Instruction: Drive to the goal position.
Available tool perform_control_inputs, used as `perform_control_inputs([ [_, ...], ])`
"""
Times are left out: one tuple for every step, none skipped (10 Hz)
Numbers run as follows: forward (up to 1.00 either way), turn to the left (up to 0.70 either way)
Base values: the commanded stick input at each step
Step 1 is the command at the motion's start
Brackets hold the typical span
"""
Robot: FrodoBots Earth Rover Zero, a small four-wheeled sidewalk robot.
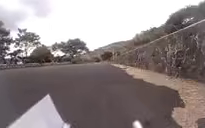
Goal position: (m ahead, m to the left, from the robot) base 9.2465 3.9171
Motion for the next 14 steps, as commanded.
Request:
perform_control_inputs([
  [1.00,0.00],
  [1.00,-0.21],
  [1.00,-0.10],
  [1.00,-0.25],
  [1.00,-0.14],
  [1.00,-0.03],
  [1.00,-0.04],
  [1.00,-0.09],
  [1.00,-0.14],
  [1.00,-0.19],
  [1.00,-0.24],
  [1.00,-0.03],
  [1.00,-0.06],
  [1.00,-0.09],
])
